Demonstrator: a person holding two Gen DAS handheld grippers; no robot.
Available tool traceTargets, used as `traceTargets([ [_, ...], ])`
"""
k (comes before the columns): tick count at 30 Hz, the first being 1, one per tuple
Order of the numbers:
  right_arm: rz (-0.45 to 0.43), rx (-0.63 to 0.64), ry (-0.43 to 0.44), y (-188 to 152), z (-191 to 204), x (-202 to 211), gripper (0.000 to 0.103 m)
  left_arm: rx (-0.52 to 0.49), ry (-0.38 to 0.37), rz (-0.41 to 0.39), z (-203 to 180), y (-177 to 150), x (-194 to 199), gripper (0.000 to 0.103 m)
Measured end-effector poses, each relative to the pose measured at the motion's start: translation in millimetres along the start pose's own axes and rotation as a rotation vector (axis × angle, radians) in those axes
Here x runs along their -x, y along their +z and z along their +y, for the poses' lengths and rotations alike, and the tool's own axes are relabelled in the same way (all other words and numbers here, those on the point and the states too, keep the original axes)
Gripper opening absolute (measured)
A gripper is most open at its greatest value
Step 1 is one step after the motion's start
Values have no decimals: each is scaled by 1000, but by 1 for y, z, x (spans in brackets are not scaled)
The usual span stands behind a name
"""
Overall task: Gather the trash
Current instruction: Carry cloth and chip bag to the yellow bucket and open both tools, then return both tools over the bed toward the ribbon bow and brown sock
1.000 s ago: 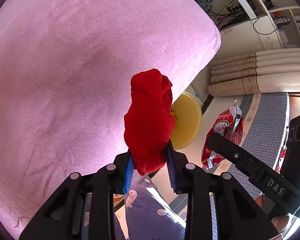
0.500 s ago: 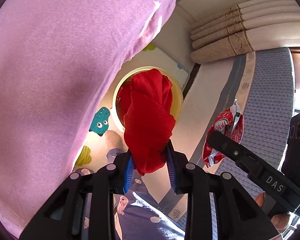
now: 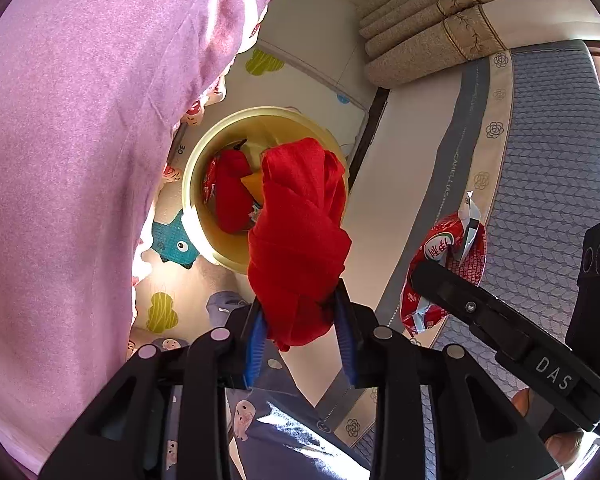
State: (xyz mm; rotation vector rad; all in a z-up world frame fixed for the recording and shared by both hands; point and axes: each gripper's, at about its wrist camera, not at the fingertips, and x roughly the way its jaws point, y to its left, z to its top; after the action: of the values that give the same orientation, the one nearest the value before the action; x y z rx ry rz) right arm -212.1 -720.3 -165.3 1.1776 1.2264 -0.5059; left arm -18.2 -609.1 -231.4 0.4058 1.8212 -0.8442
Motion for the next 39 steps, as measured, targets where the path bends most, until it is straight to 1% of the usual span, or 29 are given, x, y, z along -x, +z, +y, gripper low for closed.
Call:
traceTargets([
  [1, 3, -7, 2, 0, -2, -1, 37, 2, 0, 6, -1, 2, -1, 37],
  [3, 1, -17, -1, 0, -5, 0, 45, 15, 10, 4, 1, 3, 0, 49],
  [4, 0, -18, -3, 1, -6, 1, 45, 20, 17, -2, 1, 4, 0, 62],
  [5, 3, -18, -4, 1, -7, 0, 45, 26, 20, -12, 1, 5, 1, 66],
  [13, 8, -2, -13, 6, 0, 1, 45, 55, 26, -31, 18, 2, 13, 66],
  [20, 16, 56, -27, 2, 35, 0, 45, 112, -7, -78, 45, -7, 37, 66],
  [26, 29, 164, -37, -13, 89, -8, 45, 186, -32, -150, 88, -29, 72, 66],
  [30, 44, 251, -33, -32, 136, -19, 45, 254, -37, -198, 133, -54, 97, 66],
  [34, 71, 340, -27, -61, 187, -37, 45, 341, -41, -246, 183, -86, 121, 66],
  [39, 109, 461, -23, -109, 253, -64, 45, 448, -45, -311, 252, -132, 152, 66],
])
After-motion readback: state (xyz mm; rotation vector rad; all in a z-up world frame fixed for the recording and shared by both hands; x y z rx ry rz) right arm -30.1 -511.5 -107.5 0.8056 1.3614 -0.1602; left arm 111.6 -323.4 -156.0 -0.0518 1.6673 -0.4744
